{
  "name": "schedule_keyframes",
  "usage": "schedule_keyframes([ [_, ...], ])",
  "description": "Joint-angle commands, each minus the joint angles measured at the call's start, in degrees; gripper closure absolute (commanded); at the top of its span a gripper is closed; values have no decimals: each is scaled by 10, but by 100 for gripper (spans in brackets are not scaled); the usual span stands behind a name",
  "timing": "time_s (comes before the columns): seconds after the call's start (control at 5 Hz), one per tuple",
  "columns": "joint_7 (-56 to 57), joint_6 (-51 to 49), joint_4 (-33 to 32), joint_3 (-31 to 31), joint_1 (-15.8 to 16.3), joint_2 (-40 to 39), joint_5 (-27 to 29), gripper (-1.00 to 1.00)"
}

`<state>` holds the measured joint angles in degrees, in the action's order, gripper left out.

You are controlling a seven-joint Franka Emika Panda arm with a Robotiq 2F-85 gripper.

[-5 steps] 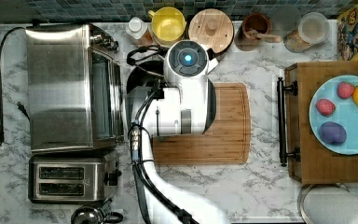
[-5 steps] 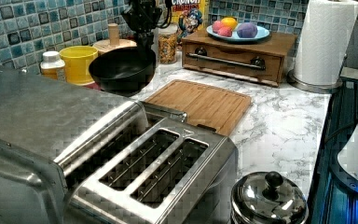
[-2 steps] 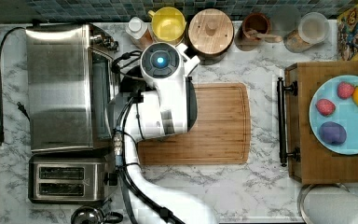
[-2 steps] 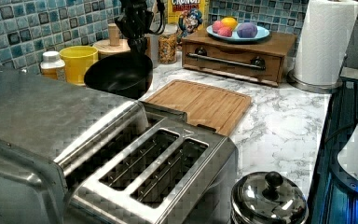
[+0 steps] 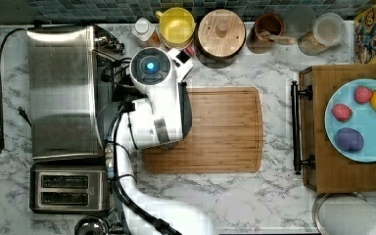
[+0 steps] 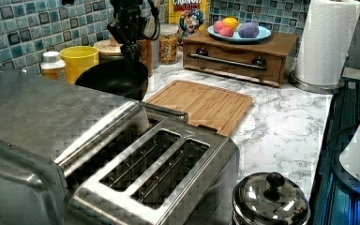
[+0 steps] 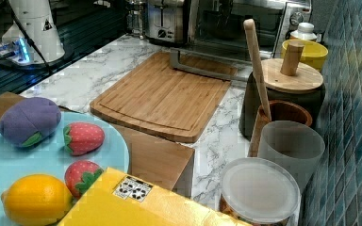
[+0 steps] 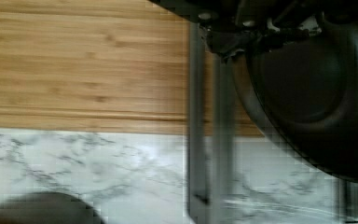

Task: Put the bowl in the oven.

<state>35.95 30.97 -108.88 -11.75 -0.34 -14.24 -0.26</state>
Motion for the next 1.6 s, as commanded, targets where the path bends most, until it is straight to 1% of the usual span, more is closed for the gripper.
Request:
schedule_keyframes([
  [0.2,-23,-3,87,-48,42,-34,-13,100],
  [0.4,-22,13,95,-49,41,-44,9,100],
  [0.8,6,49,95,-52,37,-63,80,100],
  [1.0,13,71,83,-59,32,-74,104,100],
  [1.2,24,125,50,-69,21,-63,141,100],
  [1.4,38,134,44,-81,16,-64,159,100],
  [1.6,48,145,30,-90,22,-75,155,100],
])
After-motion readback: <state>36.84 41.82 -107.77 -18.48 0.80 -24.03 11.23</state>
